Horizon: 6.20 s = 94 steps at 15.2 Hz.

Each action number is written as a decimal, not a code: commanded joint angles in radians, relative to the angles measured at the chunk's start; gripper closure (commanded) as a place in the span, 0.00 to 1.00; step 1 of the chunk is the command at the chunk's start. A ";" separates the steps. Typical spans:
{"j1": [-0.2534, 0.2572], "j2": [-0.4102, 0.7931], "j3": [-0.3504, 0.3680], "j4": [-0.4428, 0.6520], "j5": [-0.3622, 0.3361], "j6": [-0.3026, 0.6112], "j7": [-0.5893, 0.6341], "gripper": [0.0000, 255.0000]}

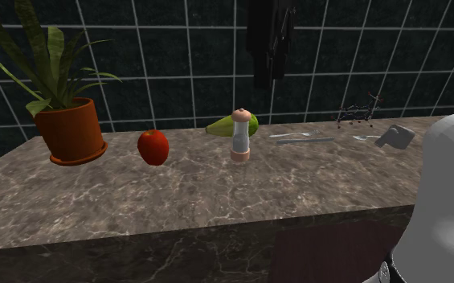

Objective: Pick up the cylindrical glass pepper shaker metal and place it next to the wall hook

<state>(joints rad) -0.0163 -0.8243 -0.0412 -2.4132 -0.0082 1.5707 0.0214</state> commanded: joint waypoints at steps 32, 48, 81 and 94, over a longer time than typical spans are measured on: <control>-0.204 0.842 -0.339 0.331 -0.114 0.571 -0.218 0.00; -0.210 0.879 -0.343 0.295 -0.102 0.643 -0.227 1.00; -0.200 0.783 -0.335 0.532 -0.123 0.315 -0.235 1.00; -0.198 0.789 -0.332 0.713 -0.116 0.141 -0.254 1.00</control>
<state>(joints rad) -0.2142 -0.0381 -0.3735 -1.7179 -0.1252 1.7265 -0.2307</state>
